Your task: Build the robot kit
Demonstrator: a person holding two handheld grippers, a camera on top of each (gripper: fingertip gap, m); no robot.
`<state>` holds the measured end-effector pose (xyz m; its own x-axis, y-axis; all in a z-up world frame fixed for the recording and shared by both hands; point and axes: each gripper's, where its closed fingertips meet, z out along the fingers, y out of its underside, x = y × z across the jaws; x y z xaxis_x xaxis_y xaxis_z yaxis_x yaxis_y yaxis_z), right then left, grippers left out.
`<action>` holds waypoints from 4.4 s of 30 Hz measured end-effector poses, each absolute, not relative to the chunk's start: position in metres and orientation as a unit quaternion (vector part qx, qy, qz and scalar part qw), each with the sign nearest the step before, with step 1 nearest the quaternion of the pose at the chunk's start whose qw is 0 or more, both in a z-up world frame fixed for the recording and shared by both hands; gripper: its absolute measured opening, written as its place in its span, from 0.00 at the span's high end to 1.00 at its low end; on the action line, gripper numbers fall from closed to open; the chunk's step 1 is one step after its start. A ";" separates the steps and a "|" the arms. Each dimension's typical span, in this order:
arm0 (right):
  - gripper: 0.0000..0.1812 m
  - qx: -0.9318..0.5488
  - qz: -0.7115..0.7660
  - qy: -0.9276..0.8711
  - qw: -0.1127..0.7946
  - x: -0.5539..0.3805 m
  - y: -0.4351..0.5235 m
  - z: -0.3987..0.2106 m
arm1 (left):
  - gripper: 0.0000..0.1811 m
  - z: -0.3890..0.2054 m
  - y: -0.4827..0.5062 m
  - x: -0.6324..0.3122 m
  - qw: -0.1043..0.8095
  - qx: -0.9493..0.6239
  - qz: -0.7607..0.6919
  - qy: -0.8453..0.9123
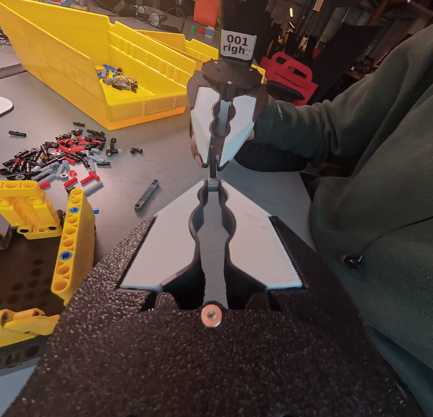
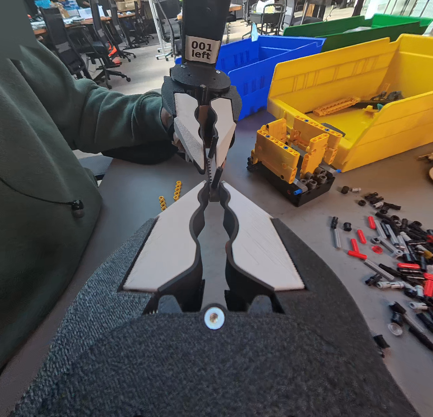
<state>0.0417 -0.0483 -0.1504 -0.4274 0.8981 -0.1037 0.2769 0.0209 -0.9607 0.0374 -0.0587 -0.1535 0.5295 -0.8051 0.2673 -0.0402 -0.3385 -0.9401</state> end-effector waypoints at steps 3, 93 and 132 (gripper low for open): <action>0.94 -0.424 0.501 -0.666 0.355 0.040 -0.044 -0.147 | 0.97 -0.151 -0.057 0.034 0.495 -0.721 -0.396 0.278; 0.92 -0.355 0.268 -0.683 0.579 0.012 -0.037 -0.136 | 0.97 -0.128 -0.035 0.020 0.453 -0.652 -0.608 0.016; 0.96 -0.327 0.222 -0.672 0.626 0.015 -0.035 -0.123 | 0.97 -0.113 -0.031 0.013 0.493 -0.594 -0.633 -0.061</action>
<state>0.0145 -0.0352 -0.1234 -0.0021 0.7171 0.6970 0.1613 0.6881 -0.7075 0.0129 -0.0314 -0.1125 0.1907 -0.5514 0.8122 0.6969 -0.5066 -0.5076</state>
